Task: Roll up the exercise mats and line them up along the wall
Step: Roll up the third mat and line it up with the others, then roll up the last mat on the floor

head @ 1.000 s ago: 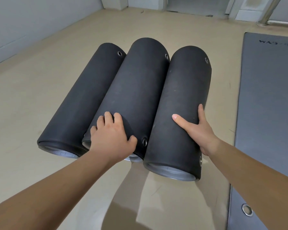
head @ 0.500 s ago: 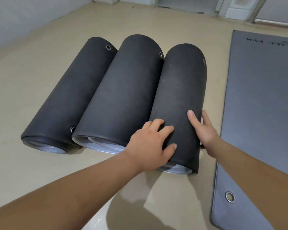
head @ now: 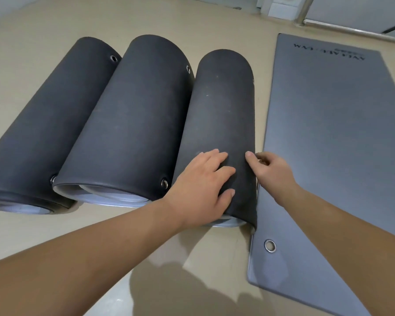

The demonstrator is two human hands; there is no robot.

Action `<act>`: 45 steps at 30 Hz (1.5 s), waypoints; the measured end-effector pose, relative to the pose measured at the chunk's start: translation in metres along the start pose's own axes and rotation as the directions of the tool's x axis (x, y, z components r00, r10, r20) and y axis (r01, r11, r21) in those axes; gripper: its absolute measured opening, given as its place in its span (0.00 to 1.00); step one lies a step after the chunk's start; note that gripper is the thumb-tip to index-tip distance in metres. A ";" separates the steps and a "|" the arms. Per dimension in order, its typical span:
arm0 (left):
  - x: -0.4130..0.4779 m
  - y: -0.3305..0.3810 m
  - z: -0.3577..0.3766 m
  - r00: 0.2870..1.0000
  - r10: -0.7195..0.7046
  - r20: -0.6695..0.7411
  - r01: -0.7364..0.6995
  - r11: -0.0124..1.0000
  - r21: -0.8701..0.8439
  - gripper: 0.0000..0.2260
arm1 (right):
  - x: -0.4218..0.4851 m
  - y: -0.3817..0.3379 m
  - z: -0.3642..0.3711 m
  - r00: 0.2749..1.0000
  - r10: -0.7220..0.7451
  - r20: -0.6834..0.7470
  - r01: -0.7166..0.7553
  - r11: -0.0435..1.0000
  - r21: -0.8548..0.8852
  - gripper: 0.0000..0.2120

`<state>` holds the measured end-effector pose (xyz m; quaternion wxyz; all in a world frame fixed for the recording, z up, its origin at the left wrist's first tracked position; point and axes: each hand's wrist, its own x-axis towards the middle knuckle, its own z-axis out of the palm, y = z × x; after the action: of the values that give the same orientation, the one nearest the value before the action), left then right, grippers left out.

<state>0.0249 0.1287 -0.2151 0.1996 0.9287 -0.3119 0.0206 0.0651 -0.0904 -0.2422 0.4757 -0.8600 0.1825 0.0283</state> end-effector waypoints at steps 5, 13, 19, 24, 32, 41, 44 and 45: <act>0.016 0.036 0.007 0.995 0.103 0.000 -0.103 0.995 0.006 0.18 | -0.007 0.018 -0.035 0.997 0.058 0.053 -0.054 0.996 -0.074 0.16; 0.039 0.103 0.021 0.946 0.186 0.265 -0.201 0.979 0.028 0.15 | -0.035 0.036 -0.124 0.932 0.255 0.258 -0.184 0.945 -0.269 0.13; 0.087 0.170 0.020 0.786 0.109 0.609 -0.265 0.948 0.173 0.21 | -0.064 0.052 -0.203 0.921 0.225 0.318 0.060 0.725 -0.686 0.18; 0.108 0.243 0.073 0.710 0.102 0.697 -0.360 0.903 0.234 0.22 | -0.111 0.129 -0.222 0.972 0.134 0.193 -0.007 0.837 -0.547 0.18; 0.036 0.257 0.183 0.632 0.031 0.775 -0.389 0.877 0.282 0.31 | -0.173 0.230 -0.240 0.970 0.170 0.173 -0.065 0.869 -0.491 0.21; 0.035 0.261 0.198 0.591 0.092 0.801 -0.558 0.765 0.323 0.27 | -0.186 0.259 -0.227 0.962 0.126 0.242 0.047 0.799 -0.600 0.25; 0.032 0.283 0.194 0.577 0.008 0.817 -0.510 0.784 0.353 0.24 | -0.185 0.265 -0.226 0.946 0.100 0.310 0.154 0.700 -0.697 0.27; 0.035 0.286 0.189 0.575 0.021 0.818 -0.495 0.805 0.327 0.21 | -0.185 0.265 -0.225 0.941 0.095 0.325 0.181 0.670 -0.720 0.26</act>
<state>-0.1318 -0.1712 -0.2803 -0.2230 0.8000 -0.4865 -0.2714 -0.2255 -0.3518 -0.2926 0.1103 -0.9645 0.0511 0.2344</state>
